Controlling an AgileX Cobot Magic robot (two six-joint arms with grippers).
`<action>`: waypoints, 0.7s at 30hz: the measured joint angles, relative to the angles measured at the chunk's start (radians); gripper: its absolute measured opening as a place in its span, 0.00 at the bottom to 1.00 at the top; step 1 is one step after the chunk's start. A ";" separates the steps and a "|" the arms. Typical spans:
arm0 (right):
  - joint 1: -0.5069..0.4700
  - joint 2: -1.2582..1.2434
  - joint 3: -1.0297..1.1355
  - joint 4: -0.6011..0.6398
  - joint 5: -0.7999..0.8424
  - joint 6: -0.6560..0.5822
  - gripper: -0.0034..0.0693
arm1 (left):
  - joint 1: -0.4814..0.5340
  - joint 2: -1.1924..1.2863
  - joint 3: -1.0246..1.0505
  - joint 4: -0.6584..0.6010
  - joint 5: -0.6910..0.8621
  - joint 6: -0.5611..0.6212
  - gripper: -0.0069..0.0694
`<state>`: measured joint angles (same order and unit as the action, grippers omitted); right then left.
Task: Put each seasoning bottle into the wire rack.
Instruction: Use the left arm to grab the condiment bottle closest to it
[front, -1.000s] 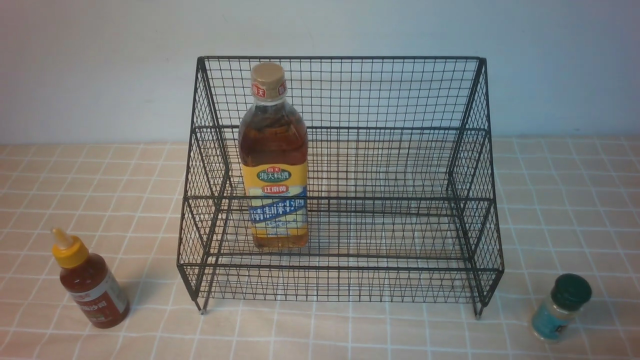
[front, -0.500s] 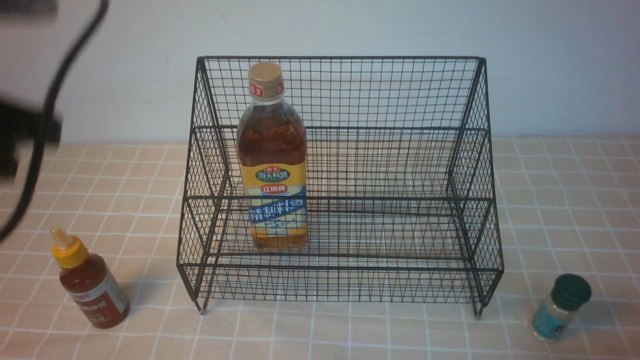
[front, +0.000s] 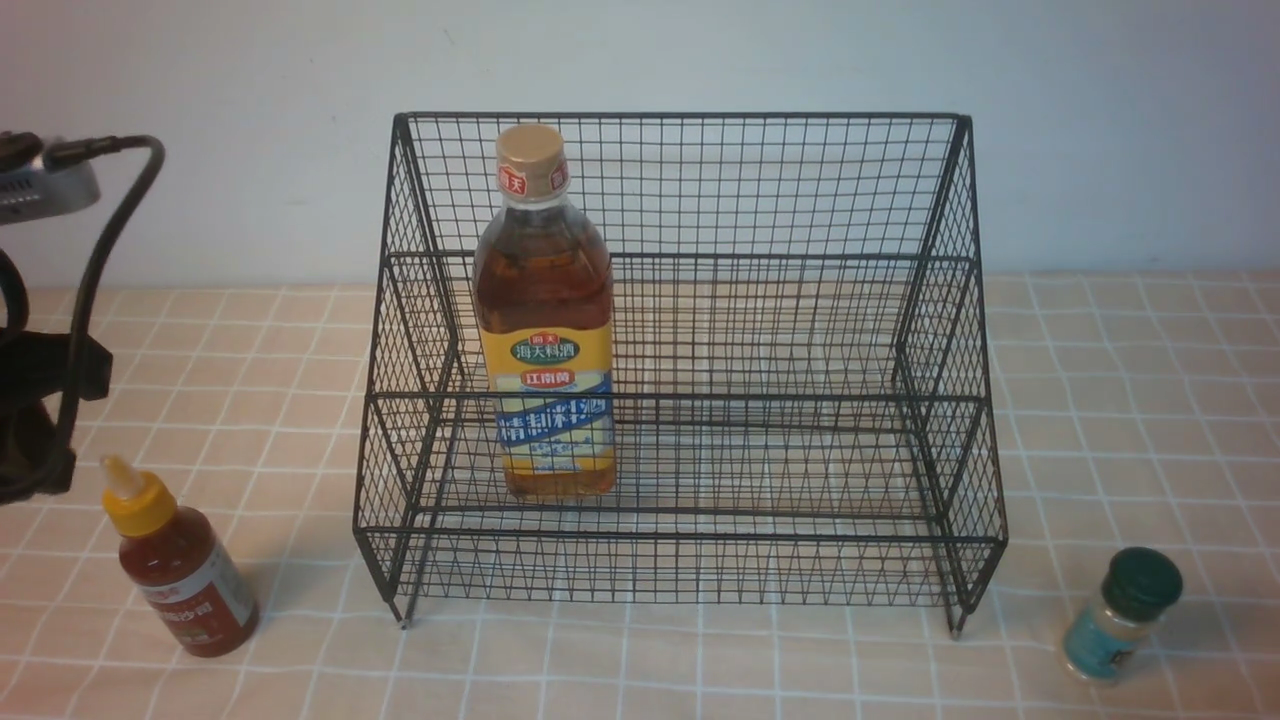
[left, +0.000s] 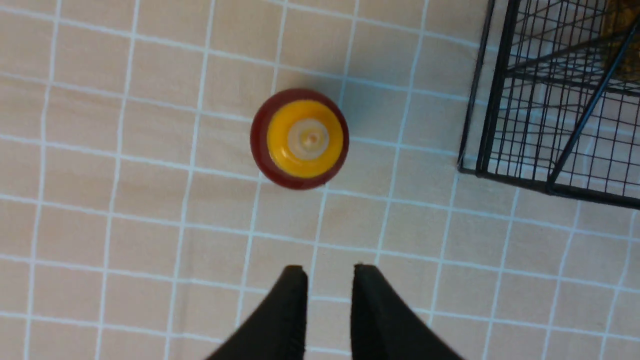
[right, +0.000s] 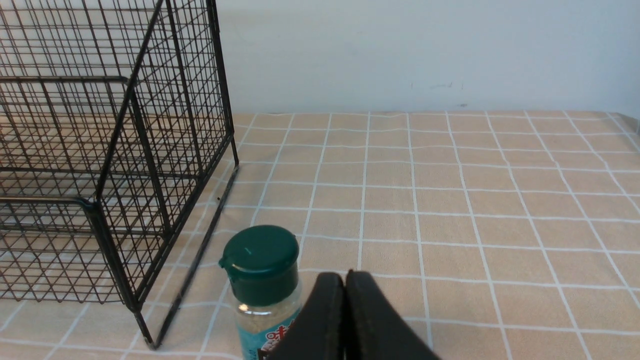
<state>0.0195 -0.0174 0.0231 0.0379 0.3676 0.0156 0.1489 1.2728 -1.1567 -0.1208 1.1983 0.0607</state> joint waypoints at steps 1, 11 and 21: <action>0.000 0.000 0.000 0.000 0.000 0.000 0.03 | -0.001 0.005 0.000 0.001 -0.010 0.020 0.35; 0.000 0.000 0.000 0.000 0.000 0.000 0.03 | -0.002 0.162 0.000 0.004 -0.098 0.108 0.83; 0.000 0.000 0.000 0.000 0.000 0.000 0.03 | -0.002 0.295 0.000 0.012 -0.135 0.138 0.82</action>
<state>0.0195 -0.0174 0.0231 0.0379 0.3676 0.0156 0.1470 1.5676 -1.1567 -0.1091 1.0631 0.1989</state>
